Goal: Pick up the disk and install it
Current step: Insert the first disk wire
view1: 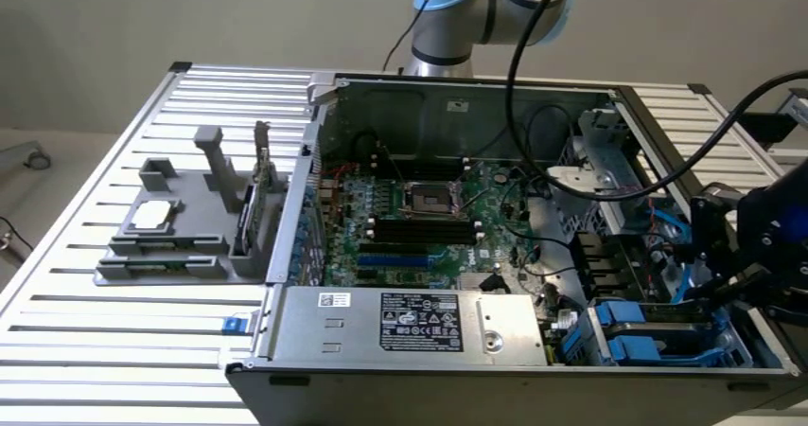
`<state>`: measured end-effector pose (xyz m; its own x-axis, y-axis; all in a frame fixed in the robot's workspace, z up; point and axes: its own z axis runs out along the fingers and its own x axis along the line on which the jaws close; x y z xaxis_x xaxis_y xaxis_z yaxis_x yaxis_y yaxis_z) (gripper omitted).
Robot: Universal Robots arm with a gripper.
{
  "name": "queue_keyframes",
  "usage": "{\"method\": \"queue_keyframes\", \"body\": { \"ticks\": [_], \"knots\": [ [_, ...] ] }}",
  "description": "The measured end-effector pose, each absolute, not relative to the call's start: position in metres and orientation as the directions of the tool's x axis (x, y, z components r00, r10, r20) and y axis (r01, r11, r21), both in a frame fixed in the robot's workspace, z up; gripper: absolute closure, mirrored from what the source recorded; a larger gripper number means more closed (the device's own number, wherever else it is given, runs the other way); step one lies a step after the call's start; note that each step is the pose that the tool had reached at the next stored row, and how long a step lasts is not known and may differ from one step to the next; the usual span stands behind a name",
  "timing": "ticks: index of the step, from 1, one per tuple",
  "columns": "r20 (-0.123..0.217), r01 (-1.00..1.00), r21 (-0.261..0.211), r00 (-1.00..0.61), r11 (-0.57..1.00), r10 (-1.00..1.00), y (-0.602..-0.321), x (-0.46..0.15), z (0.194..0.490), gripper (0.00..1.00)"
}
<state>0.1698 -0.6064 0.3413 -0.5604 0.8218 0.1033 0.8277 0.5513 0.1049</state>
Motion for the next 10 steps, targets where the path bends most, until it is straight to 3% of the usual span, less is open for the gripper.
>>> {"method": "queue_keyframes", "body": {
  "ticks": [10],
  "knots": [
    [0.13, 0.831, 0.072, -0.555, 0.551, 0.821, -0.6073, 0.1669, 0.3467, 0.84]
  ]
}}
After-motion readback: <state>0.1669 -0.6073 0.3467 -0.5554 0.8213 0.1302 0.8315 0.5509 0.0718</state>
